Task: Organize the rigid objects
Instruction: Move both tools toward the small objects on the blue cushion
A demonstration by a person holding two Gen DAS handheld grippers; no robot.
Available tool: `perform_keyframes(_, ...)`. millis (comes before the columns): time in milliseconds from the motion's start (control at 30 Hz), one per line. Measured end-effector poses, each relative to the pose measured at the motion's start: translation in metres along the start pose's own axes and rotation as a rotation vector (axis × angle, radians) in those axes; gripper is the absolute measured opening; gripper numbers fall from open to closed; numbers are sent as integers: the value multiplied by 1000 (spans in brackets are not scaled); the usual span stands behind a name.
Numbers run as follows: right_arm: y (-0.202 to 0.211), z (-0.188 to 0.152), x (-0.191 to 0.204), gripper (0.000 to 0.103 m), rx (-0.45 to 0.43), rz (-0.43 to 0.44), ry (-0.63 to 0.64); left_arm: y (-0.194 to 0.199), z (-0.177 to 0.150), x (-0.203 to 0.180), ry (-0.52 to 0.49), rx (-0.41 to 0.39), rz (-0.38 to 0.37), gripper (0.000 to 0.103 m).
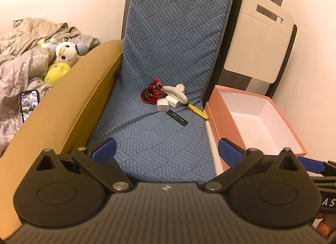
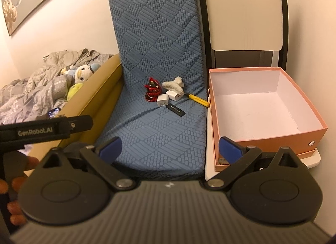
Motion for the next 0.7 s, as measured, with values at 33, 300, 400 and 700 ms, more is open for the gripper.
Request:
perform_keyframes(33,-1,-1,0,99,3,2,1,-1,0,1,4,3,-2,103)
perform_keyframes(300,-17,-4,-6,81,31,-5,5,-14,4,3,24,10,-3,103)
perform_keyframes(400,-25,-4,-10,79,40,-3,7,-21,7,3,26,10,4,103)
perform_keyframes(700,-54,3,-19,78,42,14,53,-49,16,3,24,14,2,103)
Point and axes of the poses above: each gripper's, at about its wrist camera, not at the fingertips, and y roughly against the way its jaws point, x to its left, z to its top, the point moved 7 cm from there along -y, roughly the way its jaws point, and after that the axes turned 12 degrees about z, right-handed, at the moved point
